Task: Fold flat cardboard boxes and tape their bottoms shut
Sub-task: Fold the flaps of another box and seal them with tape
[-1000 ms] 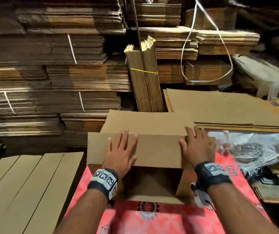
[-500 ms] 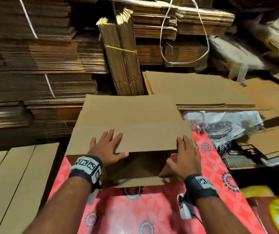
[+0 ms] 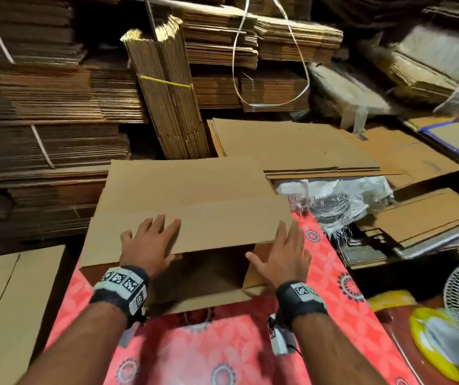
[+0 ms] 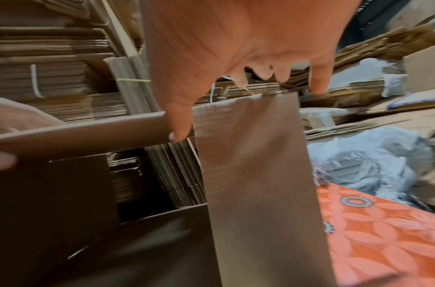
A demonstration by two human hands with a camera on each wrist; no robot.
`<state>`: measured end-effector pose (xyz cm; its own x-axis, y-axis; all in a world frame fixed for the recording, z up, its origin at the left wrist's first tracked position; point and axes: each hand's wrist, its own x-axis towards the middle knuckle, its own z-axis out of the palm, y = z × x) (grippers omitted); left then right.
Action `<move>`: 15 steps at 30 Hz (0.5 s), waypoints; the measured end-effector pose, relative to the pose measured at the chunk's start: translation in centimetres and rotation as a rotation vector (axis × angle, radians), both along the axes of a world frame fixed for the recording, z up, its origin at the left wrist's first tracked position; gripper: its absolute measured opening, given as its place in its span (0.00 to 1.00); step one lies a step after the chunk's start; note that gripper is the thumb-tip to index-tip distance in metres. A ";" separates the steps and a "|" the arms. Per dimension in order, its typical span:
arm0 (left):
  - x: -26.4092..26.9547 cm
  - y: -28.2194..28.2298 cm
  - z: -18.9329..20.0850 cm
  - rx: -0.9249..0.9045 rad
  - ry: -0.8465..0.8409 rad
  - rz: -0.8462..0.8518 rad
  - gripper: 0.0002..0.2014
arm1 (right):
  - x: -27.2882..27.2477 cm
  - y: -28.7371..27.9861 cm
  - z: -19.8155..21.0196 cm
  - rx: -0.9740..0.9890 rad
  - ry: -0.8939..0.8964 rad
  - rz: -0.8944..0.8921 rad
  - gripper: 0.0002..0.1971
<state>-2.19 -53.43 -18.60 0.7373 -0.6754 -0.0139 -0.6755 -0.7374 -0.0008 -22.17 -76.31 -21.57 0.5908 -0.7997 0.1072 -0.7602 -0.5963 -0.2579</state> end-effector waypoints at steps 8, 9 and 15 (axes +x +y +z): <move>-0.2 0.3 0.1 0.023 0.022 0.037 0.43 | -1.3 -0.8 -0.4 0.109 -0.232 0.154 0.48; -0.3 0.0 0.1 0.026 0.039 0.047 0.43 | -2.6 -1.4 -0.6 0.142 -0.278 0.190 0.45; -0.1 -0.5 0.3 0.019 0.036 0.097 0.43 | -11.0 -8.2 -0.7 0.191 -0.140 0.309 0.36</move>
<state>-2.29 -53.90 -18.27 0.7981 -0.6002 -0.0537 -0.6007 -0.7994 0.0071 -33.21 -84.56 -22.23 0.7973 -0.5995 0.0700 -0.5018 -0.7230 -0.4749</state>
